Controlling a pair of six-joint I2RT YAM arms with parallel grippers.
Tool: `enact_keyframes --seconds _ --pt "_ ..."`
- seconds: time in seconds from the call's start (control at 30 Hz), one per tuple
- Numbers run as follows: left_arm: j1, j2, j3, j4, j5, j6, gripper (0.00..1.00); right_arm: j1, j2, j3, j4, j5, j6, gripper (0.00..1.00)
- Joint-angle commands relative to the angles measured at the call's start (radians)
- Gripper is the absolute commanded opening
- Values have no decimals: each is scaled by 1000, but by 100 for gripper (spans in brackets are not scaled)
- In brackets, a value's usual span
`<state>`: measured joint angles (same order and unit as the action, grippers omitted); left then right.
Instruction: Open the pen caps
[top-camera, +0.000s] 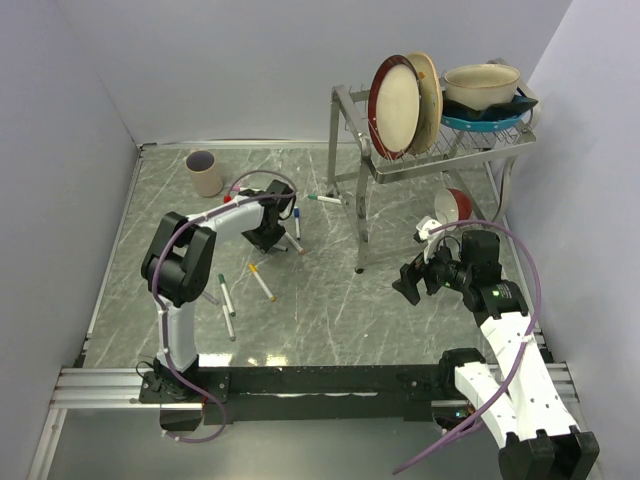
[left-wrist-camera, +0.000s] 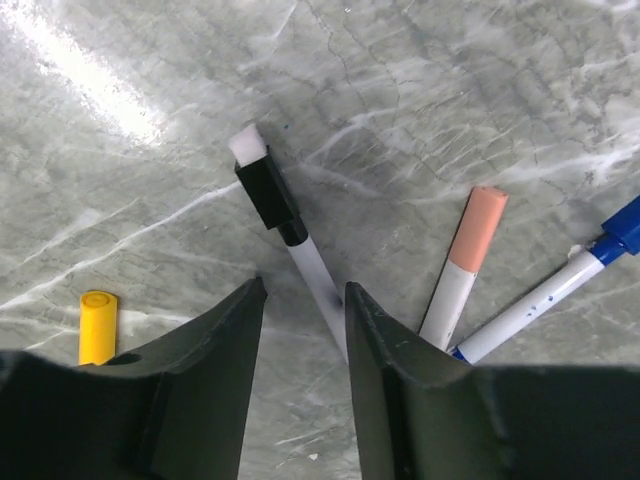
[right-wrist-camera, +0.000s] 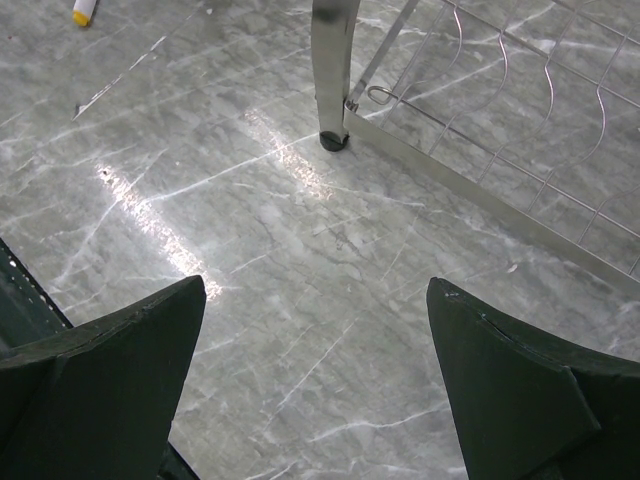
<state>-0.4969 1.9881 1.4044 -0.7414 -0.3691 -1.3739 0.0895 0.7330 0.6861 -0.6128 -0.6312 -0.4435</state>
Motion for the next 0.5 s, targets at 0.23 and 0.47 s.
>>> enact_keyframes --seconds 0.23,0.47 --pt "1 61 68 -110 1 52 33 10 -18 35 30 -12 -4 100" --pt "0 -64 -37 14 7 127 27 9 -21 43 12 -35 -17 100"
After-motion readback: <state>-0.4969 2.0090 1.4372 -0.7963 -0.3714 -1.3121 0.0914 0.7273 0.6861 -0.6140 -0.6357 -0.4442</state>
